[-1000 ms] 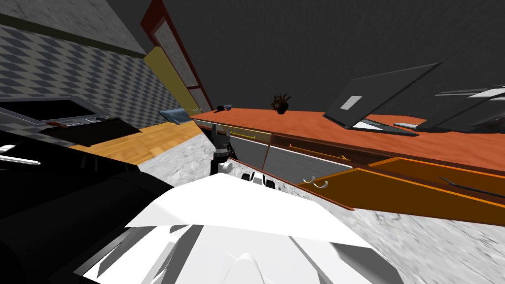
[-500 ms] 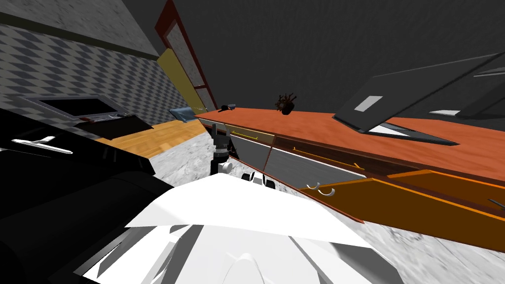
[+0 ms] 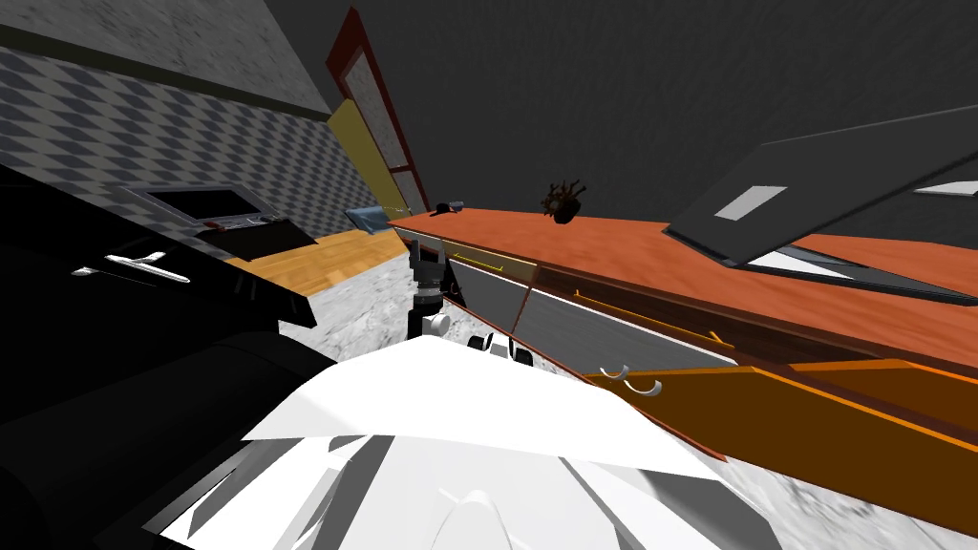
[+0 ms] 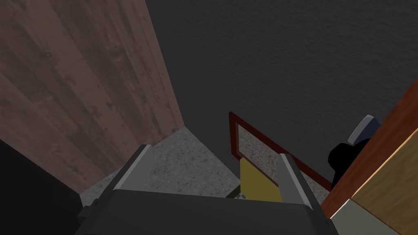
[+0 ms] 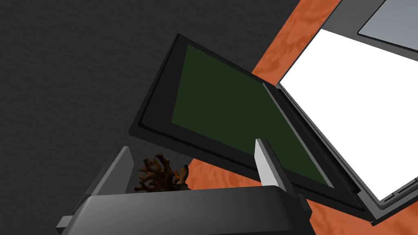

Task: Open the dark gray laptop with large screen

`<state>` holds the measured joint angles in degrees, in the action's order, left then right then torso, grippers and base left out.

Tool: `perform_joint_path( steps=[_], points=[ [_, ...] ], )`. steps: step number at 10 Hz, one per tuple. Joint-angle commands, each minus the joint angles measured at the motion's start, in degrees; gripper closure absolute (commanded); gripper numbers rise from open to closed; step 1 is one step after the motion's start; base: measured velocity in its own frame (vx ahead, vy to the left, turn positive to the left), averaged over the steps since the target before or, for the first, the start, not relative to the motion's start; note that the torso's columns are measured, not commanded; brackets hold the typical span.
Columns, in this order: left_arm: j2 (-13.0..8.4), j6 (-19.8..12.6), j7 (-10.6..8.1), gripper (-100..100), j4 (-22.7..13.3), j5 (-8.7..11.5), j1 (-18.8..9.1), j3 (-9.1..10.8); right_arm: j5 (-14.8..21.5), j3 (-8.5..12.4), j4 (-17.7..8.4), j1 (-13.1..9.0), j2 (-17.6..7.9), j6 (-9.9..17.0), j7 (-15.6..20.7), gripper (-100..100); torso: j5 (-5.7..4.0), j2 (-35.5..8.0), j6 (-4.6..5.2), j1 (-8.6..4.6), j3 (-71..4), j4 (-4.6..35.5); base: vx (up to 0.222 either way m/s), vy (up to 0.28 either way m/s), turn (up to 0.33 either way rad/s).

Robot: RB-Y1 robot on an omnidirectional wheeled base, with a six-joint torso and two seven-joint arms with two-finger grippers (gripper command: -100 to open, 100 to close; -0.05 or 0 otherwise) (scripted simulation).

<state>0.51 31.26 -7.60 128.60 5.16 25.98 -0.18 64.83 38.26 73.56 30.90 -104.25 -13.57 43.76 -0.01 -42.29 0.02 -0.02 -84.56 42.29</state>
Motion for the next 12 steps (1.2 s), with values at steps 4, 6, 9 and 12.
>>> perform_joint_path(
  steps=[4, 6, 9, 12],
  points=[
    [0.0, 0.0, 0.00, 0, 0.0, 0.0, 0.0, 0.00, -1.5, 0.1, -1.3, -1.0, 0.6, -1.0, -1.8, 100, 0.02, -0.1, -0.05, 0.09, 0.0, 0.0, 0.043, -0.026, 0.006],
    [0.0, 0.0, 0.00, 0, 0.0, 0.0, 0.0, 0.01, -3.3, -0.1, -2.1, -1.9, 1.7, -1.7, -3.3, 100, -0.28, -0.2, -0.08, -0.19, 0.2, 0.0, -0.027, -0.076, 0.044],
    [0.0, 0.0, 0.00, 0, 0.0, 0.0, 0.0, 0.00, -5.9, -0.3, -3.3, -3.3, 3.4, -2.9, -5.5, 100, -0.22, 0.0, 0.01, -0.08, 0.0, -0.1, -0.024, -0.058, 0.027],
    [0.0, 0.0, 0.00, 0, 0.0, 0.0, 0.0, 0.01, -7.7, -0.5, -4.1, -4.3, 4.5, -3.7, -7.0, 100, -0.03, 0.1, -0.08, 0.03, -0.1, -0.1, -0.020, -0.044, 0.018]
  ],
)
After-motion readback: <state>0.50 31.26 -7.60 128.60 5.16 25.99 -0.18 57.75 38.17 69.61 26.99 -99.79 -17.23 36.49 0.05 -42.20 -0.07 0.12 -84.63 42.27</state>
